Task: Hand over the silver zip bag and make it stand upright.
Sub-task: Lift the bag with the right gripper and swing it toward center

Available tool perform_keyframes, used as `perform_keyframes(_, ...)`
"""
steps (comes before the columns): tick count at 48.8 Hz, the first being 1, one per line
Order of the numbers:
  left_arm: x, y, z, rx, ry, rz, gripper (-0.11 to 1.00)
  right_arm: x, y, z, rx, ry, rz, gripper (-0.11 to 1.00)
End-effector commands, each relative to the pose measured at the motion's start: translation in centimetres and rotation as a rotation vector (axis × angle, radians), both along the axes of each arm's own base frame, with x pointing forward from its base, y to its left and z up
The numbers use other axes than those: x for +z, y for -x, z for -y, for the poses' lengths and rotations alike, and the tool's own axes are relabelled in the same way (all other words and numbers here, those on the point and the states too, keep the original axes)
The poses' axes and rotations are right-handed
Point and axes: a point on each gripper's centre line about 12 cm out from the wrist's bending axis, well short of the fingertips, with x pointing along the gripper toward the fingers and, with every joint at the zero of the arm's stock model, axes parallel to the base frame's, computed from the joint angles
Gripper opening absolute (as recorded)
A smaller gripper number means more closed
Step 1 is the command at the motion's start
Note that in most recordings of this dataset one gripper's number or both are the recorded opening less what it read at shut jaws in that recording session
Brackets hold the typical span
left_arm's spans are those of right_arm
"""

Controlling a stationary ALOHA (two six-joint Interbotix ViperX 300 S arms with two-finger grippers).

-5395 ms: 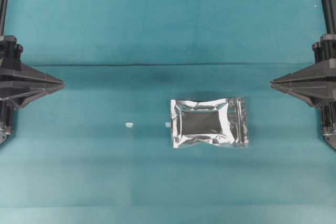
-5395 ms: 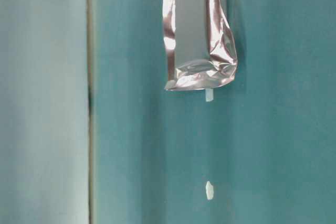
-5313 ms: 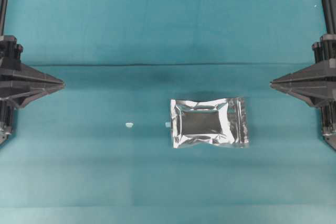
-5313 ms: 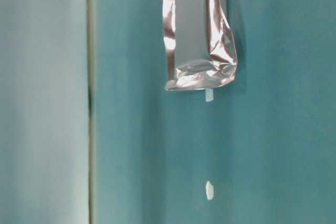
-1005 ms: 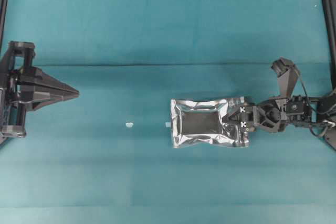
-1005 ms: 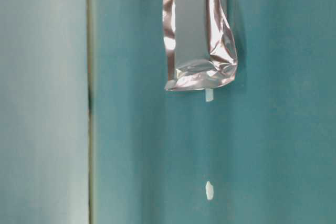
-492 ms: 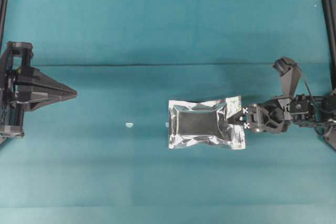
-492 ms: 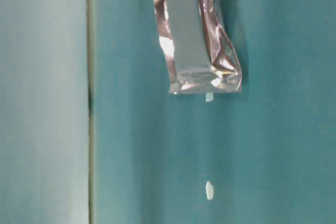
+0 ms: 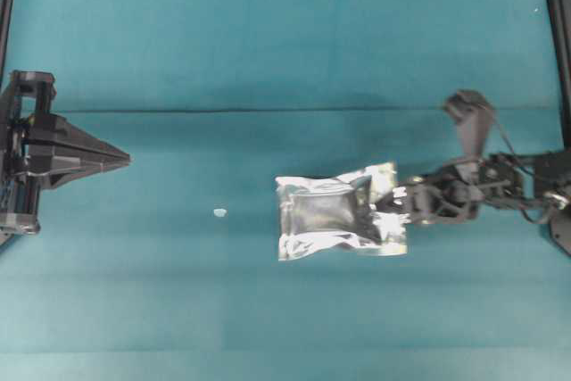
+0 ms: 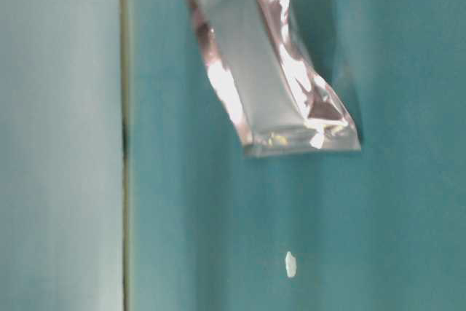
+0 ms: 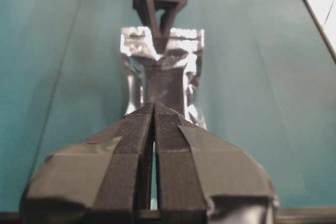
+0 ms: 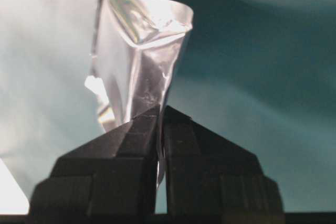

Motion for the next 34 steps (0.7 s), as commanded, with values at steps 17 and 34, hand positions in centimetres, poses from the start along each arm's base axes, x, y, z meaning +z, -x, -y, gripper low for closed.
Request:
perform_keyframes(17, 0.4, -0.1, 0.1, -0.003, 0.002, 0.011, 0.00, 8.6, -4.1, 1.4, 0.263, 0.158, -0.141, 0.04)
perform_keyframes(34, 0.1, 0.0, 0.1, 0.008, 0.071, -0.010, 0.00, 12.4, -6.0, 1.2, 0.449, 0.235, -0.216, 0.04)
